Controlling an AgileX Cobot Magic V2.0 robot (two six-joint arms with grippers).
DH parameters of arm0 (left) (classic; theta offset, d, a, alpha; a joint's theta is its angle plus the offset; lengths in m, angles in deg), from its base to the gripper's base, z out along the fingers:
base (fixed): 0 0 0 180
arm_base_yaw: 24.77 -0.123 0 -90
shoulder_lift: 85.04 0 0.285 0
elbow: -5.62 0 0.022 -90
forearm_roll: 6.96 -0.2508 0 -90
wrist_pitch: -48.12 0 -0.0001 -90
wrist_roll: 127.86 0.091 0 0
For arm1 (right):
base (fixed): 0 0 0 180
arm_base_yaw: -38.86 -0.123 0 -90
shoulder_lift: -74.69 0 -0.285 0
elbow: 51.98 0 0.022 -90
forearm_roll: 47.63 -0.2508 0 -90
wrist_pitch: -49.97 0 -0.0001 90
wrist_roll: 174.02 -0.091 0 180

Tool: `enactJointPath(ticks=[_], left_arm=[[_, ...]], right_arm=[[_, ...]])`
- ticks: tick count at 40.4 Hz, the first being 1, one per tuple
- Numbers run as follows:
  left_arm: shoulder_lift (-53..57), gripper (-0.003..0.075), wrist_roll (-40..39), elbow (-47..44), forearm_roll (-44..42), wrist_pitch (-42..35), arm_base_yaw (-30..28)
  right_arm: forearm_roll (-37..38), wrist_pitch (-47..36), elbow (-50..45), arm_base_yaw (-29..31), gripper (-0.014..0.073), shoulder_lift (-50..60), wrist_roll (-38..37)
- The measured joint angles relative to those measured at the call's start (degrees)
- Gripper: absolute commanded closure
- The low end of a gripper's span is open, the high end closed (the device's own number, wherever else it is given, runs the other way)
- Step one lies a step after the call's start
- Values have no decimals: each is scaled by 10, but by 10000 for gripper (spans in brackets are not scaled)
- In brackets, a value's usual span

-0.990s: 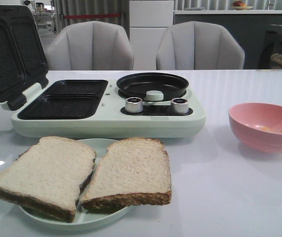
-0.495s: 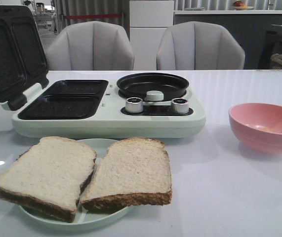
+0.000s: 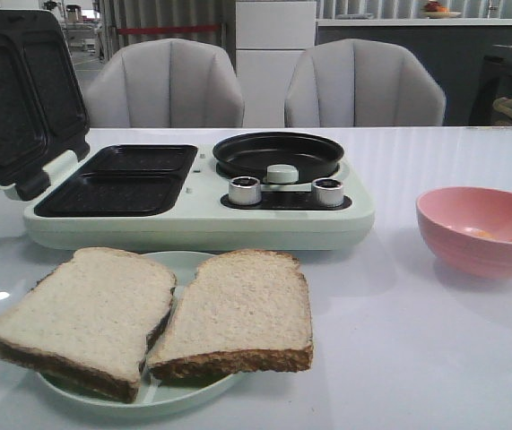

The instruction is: Make breakfast with bread and shrimp

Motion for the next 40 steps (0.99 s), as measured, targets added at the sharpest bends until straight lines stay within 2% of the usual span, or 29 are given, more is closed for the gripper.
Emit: enactJointPath(ticks=[2,4,20,24,29,40], left_arm=[[0,182,0,0,0,0,0],[0,160,0,0,0,0,0],[-1,265,1,0,14,5,0],[-9,266,49,0,8,30,9],[-31,266,95,0,-52,75,39],[-105,266,106,0,-214,155,151]], right_arm=[[0,0,0,0,626,0,0],[0,0,0,0,626,0,0],[0,0,0,0,626,0,0],[0,0,0,0,626,0,0],[0,0,0,0,626,0,0],[0,0,0,0,626,0,0]])
